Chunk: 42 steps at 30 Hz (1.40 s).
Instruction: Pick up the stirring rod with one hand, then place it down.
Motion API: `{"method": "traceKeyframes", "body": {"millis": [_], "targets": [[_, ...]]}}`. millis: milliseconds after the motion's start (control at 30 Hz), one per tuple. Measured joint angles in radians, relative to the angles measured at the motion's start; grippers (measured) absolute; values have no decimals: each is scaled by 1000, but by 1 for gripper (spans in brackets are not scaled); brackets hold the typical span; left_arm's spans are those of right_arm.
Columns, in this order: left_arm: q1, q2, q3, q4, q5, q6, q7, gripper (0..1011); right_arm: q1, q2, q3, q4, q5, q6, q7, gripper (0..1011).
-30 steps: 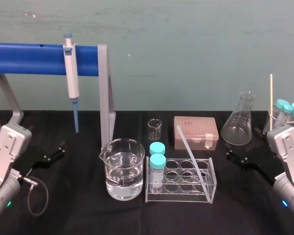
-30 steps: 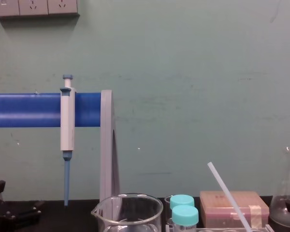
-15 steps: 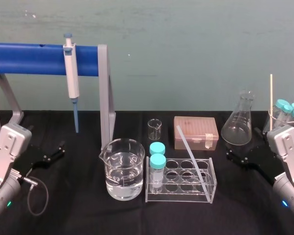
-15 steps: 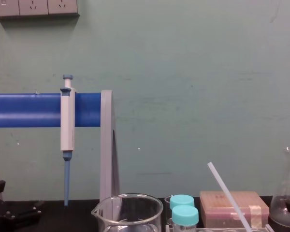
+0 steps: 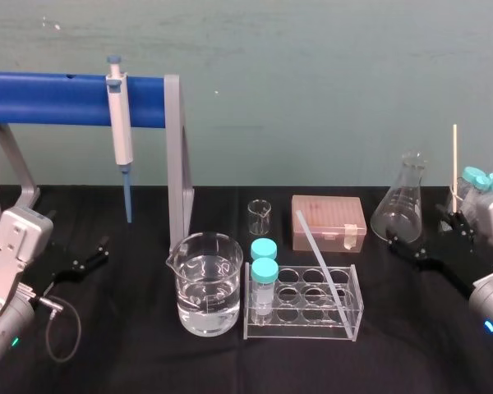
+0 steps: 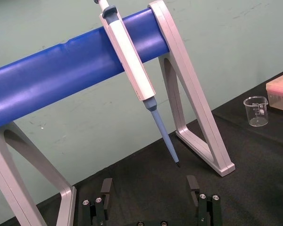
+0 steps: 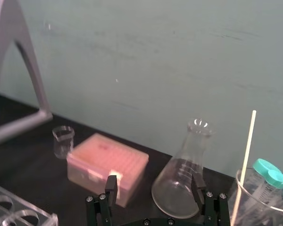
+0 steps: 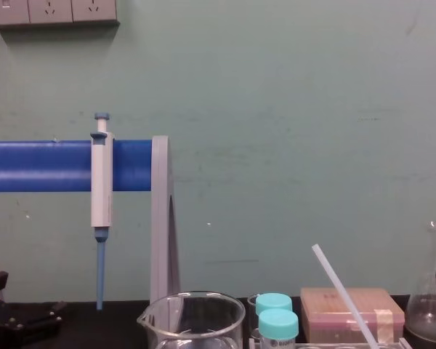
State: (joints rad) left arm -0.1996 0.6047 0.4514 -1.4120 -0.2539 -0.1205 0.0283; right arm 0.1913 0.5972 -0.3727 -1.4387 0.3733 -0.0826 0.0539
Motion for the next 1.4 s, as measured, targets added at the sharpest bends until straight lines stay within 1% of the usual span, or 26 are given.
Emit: {"method": "traceKeyframes", "body": {"millis": [33,67,100,133,167,233,267,333,367,433,467,567,600,667,700,733,800,833,900,933,1033,1067,1167,1400], "targets": [[0,0,0,0,0,0,0,1000,-1,-2,22,-12,47,18,31,1003],[0,0,0,0,0,0,0,1000,-1,-2,22,-12,47,18,31,1003],[0,0,0,0,0,0,0,1000,-1,-5,47,-30,104,45,68,1002],[0,0,0,0,0,0,0,1000,-1,-7,58,-38,135,60,88,1003],[0,0,0,0,0,0,0,1000,-1,-9,80,-54,195,98,128,1003],[0,0,0,0,0,0,0,1000,1,-11,99,-74,250,140,167,1003],[0,0,0,0,0,0,0,1000,5,-10,112,-91,294,180,205,1003],[0,0,0,0,0,0,0,1000,10,-8,120,-105,326,212,237,1003],[0,0,0,0,0,0,0,1000,19,-6,124,-118,352,241,271,1003],[0,0,0,0,0,0,0,1000,30,-2,122,-127,374,264,306,1003],[0,0,0,0,0,0,0,1000,46,4,113,-133,388,280,338,1003],[0,0,0,0,0,0,0,1000,73,15,87,-136,399,300,383,1003],[0,0,0,0,0,0,0,1000,95,21,66,-133,401,312,412,1003],[0,0,0,0,0,0,0,1000,116,26,45,-125,401,324,437,1002],[0,0,0,0,0,0,0,1000,137,30,24,-118,400,336,462,1003],[0,0,0,0,0,0,0,1000,149,32,12,-112,399,342,475,1003],[0,0,0,0,0,0,0,1000,174,37,-15,-101,387,353,500,1003],[0,0,0,0,0,0,0,1000,197,41,-42,-88,374,363,522,1003],[0,0,0,0,0,0,0,1000,220,42,-69,-75,361,373,541,1003],[0,0,0,0,0,0,0,1000,241,43,-95,-60,348,384,557,1003],[0,0,0,0,0,0,0,1000,268,43,-130,-39,330,400,573,1003],[0,0,0,0,0,0,0,1000,285,41,-152,-23,318,410,581,1003],[0,0,0,0,0,0,0,1000,313,33,-188,6,300,424,590,1003],[0,0,0,0,0,0,0,1000,352,16,-237,53,275,433,593,1003]]}}
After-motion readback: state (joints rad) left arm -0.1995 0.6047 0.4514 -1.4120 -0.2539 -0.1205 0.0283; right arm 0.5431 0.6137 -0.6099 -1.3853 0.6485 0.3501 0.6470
